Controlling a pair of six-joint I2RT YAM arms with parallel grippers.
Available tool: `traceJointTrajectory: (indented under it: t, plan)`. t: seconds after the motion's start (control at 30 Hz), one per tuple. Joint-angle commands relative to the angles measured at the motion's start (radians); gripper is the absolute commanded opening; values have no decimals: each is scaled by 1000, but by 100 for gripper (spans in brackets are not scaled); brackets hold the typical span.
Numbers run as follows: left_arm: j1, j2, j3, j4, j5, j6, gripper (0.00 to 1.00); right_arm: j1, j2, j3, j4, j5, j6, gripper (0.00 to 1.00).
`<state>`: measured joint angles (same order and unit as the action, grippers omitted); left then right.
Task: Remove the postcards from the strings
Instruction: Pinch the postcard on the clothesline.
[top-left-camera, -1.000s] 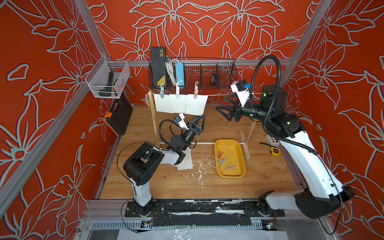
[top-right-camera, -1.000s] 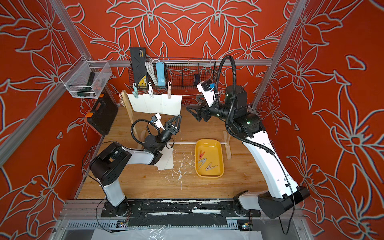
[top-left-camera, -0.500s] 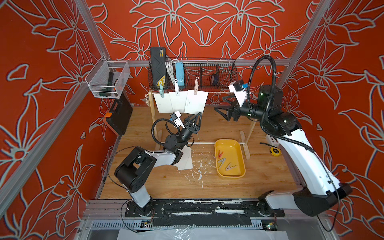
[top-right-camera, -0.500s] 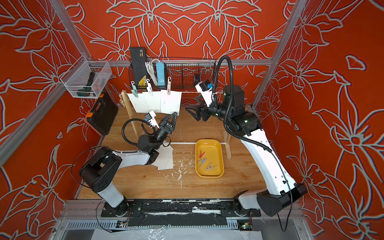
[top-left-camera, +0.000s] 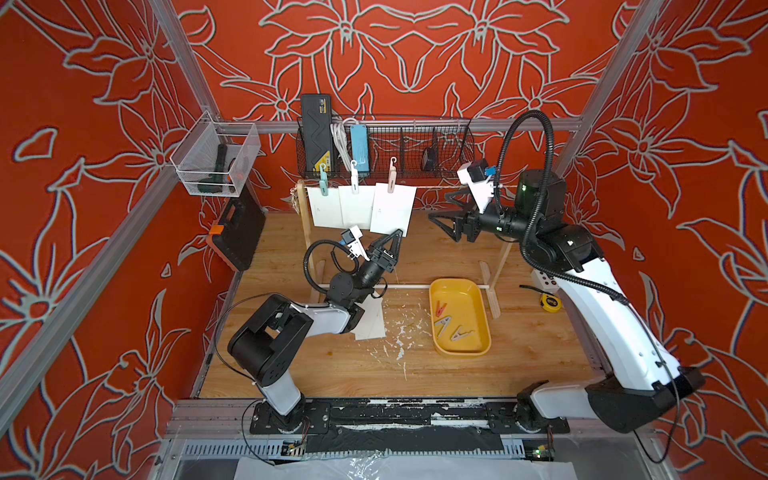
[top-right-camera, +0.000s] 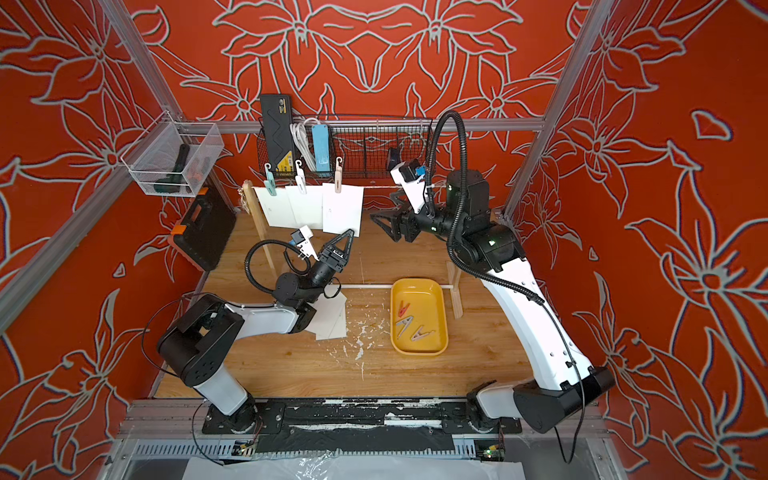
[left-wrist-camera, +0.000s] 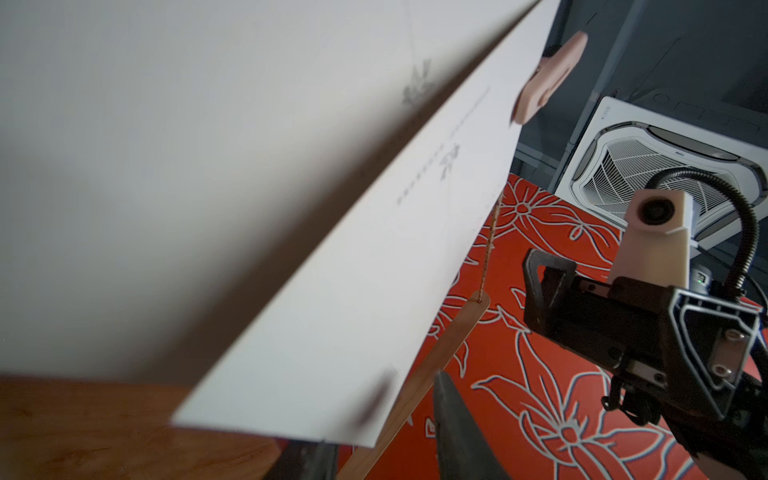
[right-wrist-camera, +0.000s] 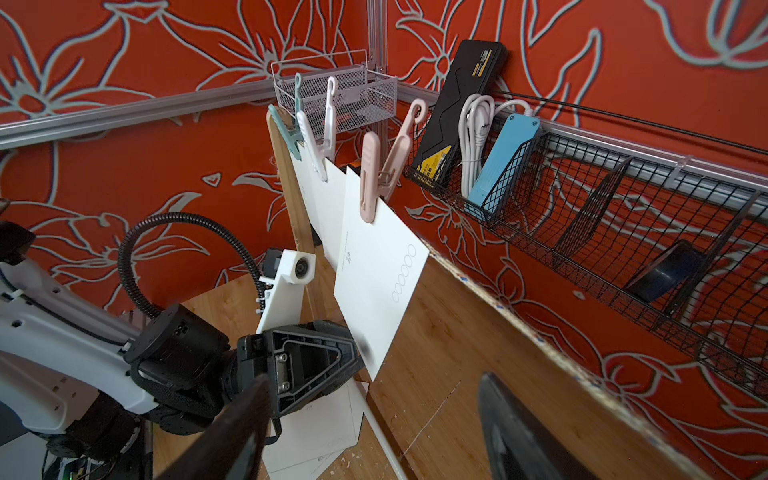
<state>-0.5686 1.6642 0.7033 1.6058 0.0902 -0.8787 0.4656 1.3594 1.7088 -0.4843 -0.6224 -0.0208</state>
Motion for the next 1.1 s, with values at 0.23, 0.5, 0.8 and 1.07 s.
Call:
traceJointTrajectory:
  t: [0.23,0.5,0.8,1.07]
  plan:
    - [-14,-68,-19,232,15,-10,24,5,-10,-1,31,-7,4,78]
    - [-17,-67,-35,232,6,-26,16,5,-13,-3,33,-10,6,77]
    - [-17,-44,-25,230,-6,-47,0,5,23,60,2,-50,-6,79]
    - [-17,-26,-6,230,-17,-68,0,5,131,222,-24,-130,18,83]
